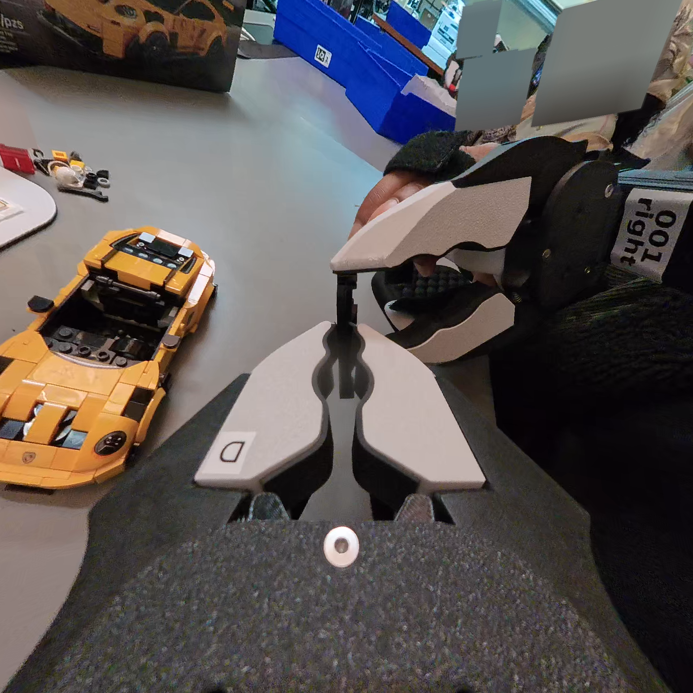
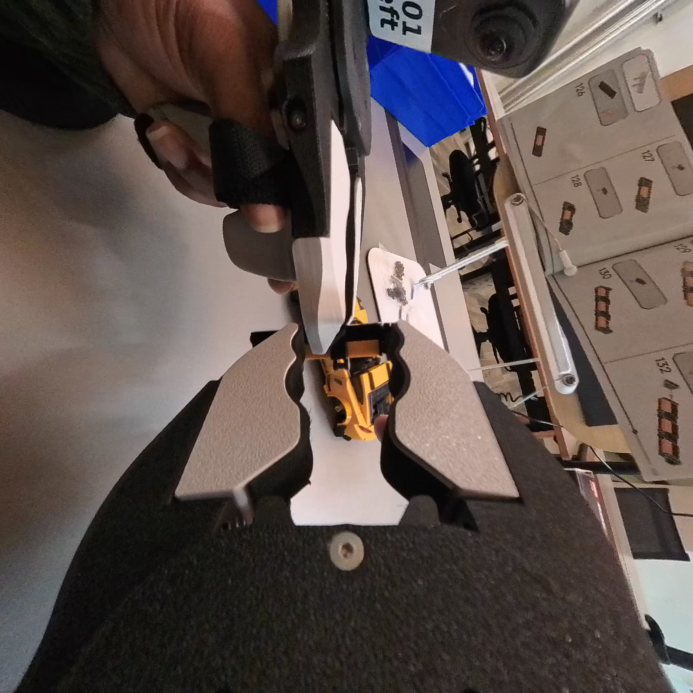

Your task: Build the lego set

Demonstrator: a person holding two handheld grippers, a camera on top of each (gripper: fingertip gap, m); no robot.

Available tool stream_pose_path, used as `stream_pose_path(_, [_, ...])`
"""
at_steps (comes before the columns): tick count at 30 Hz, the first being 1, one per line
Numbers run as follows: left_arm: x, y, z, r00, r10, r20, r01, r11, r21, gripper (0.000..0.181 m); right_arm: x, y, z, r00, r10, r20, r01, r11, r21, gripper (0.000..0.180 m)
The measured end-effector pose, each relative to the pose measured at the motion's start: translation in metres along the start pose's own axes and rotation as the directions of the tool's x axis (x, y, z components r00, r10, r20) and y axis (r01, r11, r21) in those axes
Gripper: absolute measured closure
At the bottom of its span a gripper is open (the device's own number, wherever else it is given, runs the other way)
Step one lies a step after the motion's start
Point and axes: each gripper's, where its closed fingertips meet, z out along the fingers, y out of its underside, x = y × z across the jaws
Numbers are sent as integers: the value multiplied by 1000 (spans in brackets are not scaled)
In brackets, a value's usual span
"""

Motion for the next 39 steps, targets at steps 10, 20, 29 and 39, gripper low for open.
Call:
stream_pose_path(10, [2, 2, 5, 999, -22, -28, 22, 1000, -4, 174, -1, 0, 0, 999, -37, 7, 37, 999, -13, 139])
stream_pose_path(20, [-4, 0, 0, 998, -54, -34, 54, 999, -5, 174, -3, 2, 2, 991, -65, 117, 68, 997, -22, 122])
stream_pose_path(29, [-10, 7, 0, 995, -103, -10, 102, 993, -53, 174, -10, 12, 8, 985, -84, 153, 92, 995, -47, 95])
stream_pose_path(39, [-14, 8, -1, 978, -208, -24, 207, 977, -51, 174, -23, 22, 27, 989, -100, 109, 115, 984, -136, 80])
